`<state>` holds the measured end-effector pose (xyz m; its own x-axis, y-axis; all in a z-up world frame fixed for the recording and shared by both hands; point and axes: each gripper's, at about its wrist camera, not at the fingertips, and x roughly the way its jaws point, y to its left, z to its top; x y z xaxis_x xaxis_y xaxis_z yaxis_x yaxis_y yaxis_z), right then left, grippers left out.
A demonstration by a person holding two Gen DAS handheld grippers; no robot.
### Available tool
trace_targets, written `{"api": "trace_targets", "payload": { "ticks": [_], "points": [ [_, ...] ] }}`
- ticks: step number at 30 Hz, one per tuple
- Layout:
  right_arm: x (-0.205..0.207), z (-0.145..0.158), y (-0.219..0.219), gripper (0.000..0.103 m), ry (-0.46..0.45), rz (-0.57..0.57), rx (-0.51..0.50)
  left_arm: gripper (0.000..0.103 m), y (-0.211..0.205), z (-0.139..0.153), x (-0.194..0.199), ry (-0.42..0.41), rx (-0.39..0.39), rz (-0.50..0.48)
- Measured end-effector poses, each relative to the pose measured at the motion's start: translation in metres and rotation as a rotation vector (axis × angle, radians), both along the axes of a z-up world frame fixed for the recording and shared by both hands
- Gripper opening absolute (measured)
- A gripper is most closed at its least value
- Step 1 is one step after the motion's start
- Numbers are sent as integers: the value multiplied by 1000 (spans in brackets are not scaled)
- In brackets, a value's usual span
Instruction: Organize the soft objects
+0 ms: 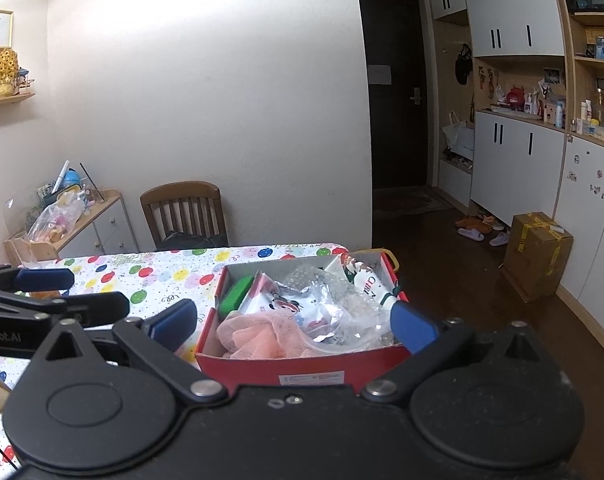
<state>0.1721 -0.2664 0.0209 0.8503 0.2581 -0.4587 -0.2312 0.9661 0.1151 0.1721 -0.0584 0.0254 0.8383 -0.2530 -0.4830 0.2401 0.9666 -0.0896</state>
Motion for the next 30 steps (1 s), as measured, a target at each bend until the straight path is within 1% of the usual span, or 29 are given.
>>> {"api": "trace_targets", "payload": {
  "ticks": [22, 30],
  "points": [
    [-3, 4, 4, 103, -3, 22, 13, 101, 1, 0, 0, 1, -3, 8],
    [-3, 4, 4, 103, 3, 24, 16, 101, -3, -2, 1, 14, -11, 13]
  ]
}}
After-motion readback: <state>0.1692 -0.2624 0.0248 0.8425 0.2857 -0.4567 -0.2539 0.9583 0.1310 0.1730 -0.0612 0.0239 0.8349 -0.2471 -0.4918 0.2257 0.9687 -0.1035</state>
